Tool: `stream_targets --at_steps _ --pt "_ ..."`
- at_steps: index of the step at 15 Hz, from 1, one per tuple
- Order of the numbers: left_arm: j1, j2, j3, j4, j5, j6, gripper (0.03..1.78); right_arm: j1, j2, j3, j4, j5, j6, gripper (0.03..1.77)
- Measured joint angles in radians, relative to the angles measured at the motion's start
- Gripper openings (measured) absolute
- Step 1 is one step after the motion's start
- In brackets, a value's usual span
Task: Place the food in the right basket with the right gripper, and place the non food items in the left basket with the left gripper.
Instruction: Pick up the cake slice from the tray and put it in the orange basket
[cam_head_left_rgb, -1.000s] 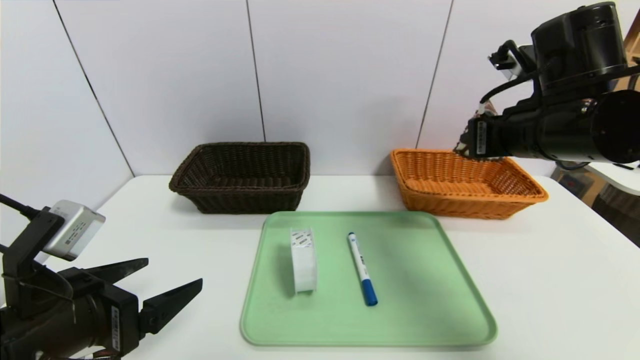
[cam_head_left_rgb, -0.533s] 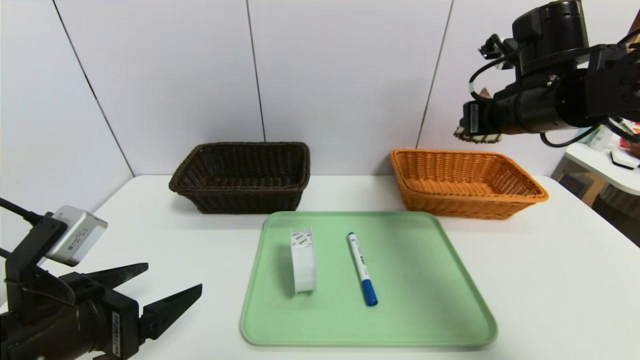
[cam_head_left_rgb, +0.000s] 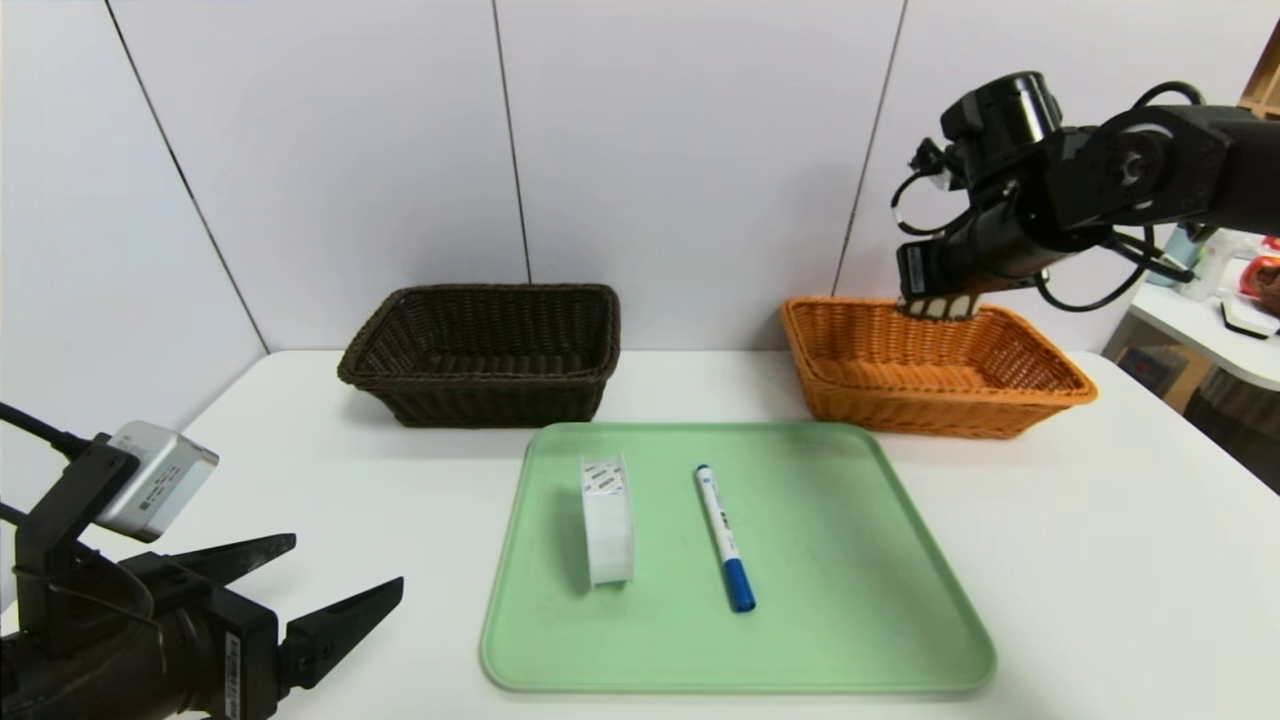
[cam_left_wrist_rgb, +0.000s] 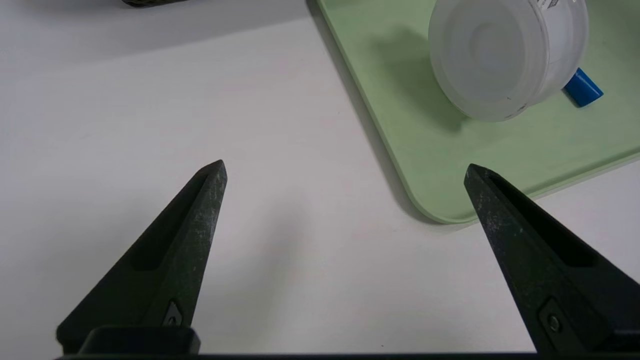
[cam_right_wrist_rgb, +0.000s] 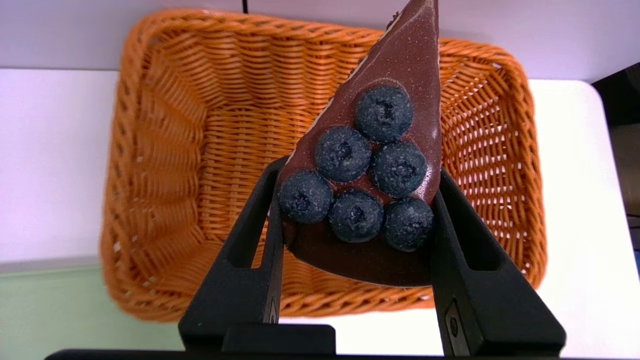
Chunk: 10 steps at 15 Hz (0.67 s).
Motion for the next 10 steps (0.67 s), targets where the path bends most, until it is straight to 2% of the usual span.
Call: stream_targets --at_steps 10 --pt "0.0 0.0 0.02 0.0 0.0 -0.001 1.69 -0.037 0.168 -0.009 -0.061 0.008 0.002 0.81"
